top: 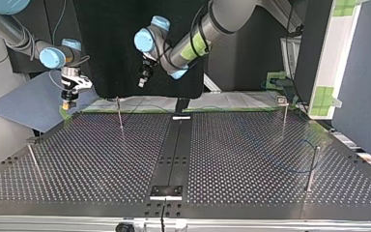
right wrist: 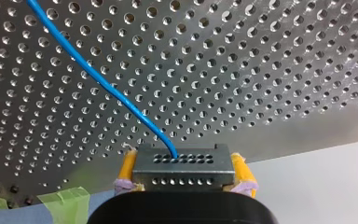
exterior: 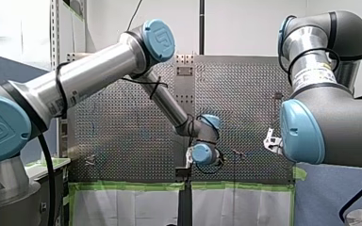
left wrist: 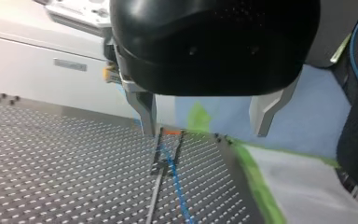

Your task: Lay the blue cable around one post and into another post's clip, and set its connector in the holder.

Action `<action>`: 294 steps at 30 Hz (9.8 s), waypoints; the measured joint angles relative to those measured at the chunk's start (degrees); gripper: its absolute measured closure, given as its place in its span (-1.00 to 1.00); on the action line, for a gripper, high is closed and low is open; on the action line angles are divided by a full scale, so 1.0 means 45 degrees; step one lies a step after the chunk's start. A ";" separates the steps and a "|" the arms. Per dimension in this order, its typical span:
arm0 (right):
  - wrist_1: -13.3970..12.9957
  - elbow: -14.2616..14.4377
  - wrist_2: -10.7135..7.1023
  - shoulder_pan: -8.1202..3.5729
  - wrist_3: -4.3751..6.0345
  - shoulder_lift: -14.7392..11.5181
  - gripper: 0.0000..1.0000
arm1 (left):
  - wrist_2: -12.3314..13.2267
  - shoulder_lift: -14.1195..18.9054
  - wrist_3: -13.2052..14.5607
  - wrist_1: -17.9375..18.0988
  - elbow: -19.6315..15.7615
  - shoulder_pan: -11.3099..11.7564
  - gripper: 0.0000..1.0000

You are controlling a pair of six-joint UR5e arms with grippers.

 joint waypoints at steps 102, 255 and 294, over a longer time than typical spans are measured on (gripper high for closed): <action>0.0451 -0.0524 0.0035 0.0364 0.0632 0.0068 1.00 | 0.0646 0.9023 -0.1257 0.5187 -1.1116 0.3166 -1.00; 0.7853 -0.2465 -0.4330 -0.1263 -0.2217 -0.4822 1.00 | 0.1587 0.9025 -0.0257 0.5190 -1.3369 0.5064 -1.00; 0.7623 -0.3454 -0.6306 -0.1667 -0.2143 -0.4041 1.00 | 0.1586 0.9021 -0.0235 0.5134 -1.3369 0.5148 -1.00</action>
